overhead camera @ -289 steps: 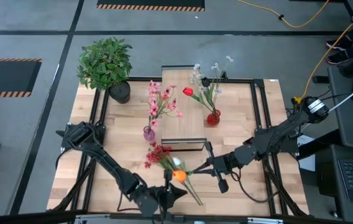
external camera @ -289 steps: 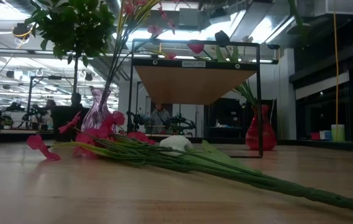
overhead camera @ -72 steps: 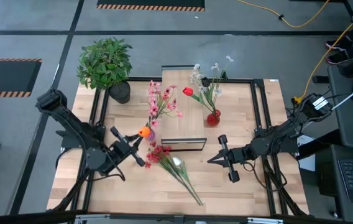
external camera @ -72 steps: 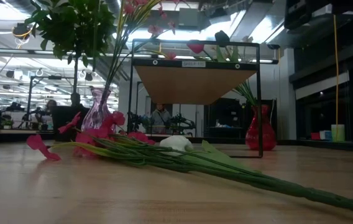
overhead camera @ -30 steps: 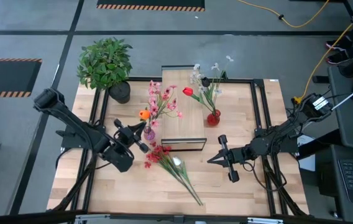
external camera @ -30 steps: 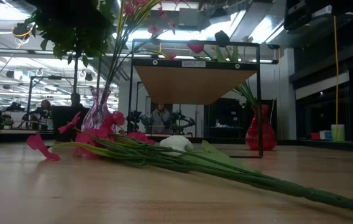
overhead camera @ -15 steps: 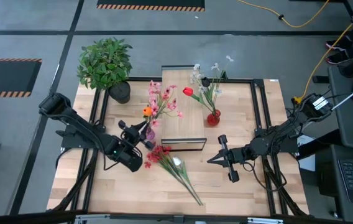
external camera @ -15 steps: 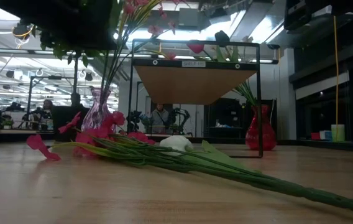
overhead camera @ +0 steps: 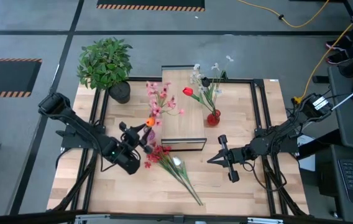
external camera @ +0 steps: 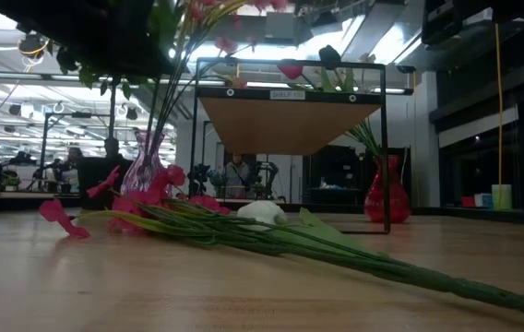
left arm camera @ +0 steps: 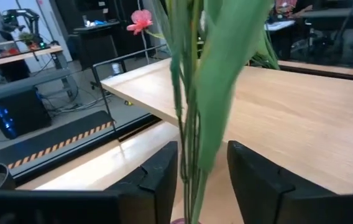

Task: Pick and place flowers into a vace then onto a shelf
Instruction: Put the red flowers into the violet vase

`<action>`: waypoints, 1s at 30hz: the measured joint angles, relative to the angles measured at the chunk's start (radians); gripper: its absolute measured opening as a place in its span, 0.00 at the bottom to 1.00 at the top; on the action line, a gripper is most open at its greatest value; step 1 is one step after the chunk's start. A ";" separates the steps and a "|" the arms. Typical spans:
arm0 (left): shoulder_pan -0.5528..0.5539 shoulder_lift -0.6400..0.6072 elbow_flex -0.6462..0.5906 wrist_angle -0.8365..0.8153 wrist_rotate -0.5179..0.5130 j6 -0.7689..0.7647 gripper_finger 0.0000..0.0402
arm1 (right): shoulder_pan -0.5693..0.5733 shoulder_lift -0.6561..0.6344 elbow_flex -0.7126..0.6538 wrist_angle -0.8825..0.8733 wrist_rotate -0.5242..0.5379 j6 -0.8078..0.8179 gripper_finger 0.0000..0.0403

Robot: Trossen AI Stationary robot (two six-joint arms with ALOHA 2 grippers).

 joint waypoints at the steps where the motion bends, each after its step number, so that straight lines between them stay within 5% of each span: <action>1: -0.005 0.000 0.000 0.000 0.000 0.001 0.34 | 0.000 0.000 0.000 0.000 0.000 0.000 0.02; 13: -0.100 -0.119 0.020 -0.003 -0.013 0.135 0.35 | 0.000 0.000 0.000 -0.003 0.000 0.048 0.02; 21: -0.196 -0.193 0.043 0.111 0.075 0.330 0.33 | 0.000 0.000 0.034 -0.025 0.000 0.104 0.02; 30: -0.260 -0.110 0.043 0.454 0.194 0.593 0.20 | 0.002 0.000 0.250 -0.526 0.000 0.182 0.02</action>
